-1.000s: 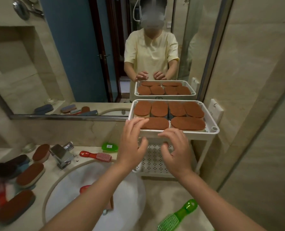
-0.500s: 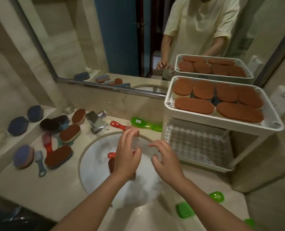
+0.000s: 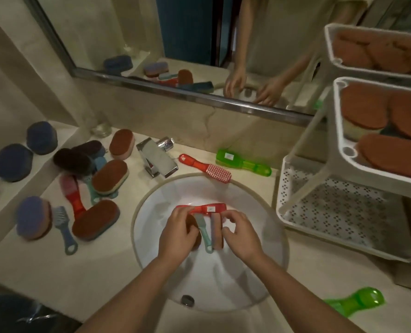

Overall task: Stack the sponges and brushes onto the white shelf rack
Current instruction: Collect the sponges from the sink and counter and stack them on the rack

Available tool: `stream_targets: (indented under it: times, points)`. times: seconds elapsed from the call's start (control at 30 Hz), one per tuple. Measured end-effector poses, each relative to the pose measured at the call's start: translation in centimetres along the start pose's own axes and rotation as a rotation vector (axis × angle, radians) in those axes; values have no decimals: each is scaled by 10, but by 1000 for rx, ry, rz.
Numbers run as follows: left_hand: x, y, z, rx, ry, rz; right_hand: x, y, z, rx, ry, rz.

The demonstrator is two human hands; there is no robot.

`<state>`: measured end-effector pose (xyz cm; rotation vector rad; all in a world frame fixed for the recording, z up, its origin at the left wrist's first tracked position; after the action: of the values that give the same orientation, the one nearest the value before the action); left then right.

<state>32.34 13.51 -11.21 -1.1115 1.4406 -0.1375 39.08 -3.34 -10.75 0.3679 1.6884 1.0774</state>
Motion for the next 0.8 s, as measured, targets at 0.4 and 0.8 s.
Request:
stream_targets:
  times: [0.4, 0.8]
  points:
    - [45, 68, 54, -200, 196, 247, 86, -71, 36, 396, -84, 24]
    - [72, 89, 75, -135, 223, 443, 108, -109, 32, 561, 48, -45]
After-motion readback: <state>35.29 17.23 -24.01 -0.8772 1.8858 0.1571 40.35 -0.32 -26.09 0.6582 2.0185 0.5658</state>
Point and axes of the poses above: each hand's wrist, its own z-axis towards the middle knuckle, its own x-axis out of the palm, y = z × x, the point moved 5 cm from there along z, towards the middle knuckle, and after that the axes turned 11 degrees about -x, right-handed, at the moved point
